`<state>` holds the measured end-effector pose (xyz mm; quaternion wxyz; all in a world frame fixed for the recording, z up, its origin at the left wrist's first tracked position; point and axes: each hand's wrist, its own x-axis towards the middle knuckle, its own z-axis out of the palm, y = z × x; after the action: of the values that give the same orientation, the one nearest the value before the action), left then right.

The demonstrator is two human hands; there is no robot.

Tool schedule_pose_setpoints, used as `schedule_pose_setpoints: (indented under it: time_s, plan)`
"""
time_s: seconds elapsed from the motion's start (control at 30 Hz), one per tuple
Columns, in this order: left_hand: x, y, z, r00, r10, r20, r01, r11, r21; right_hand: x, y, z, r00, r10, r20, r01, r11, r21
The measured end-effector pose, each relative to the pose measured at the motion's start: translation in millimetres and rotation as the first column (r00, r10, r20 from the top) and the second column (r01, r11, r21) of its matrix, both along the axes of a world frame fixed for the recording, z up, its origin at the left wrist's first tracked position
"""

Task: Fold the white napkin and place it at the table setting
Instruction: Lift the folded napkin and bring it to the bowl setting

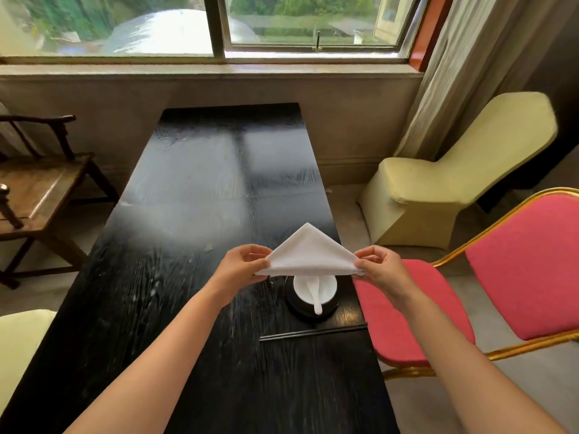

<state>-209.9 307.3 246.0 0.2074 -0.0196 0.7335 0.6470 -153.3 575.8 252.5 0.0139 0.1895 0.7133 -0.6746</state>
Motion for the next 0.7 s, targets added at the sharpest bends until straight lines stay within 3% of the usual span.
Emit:
schedule_pose_setpoints:
  time_s: [0.13,0.27,0.7]
  plan:
    - [-46.5,22.1,-8.0,1.0,0.0,0.01,-0.001,1.0,0.022,-54.4,22.8,-6.0,1.0,0.019,-0.008,-0.019,0.999,0.03]
    - [-88.8,46.9,-30.9,0.996,0.062,-0.056,-0.066,0.996,-0.06,-108.4,46.3,-29.8,0.997,0.077,-0.015,-0.074,0.99,0.121]
    - [-162.5,87.6,-186.3,0.986,0.131,-0.107,-0.153,0.959,-0.239,-195.1,74.3,-189.5,0.994,0.074,0.078,-0.093,0.958,0.271]
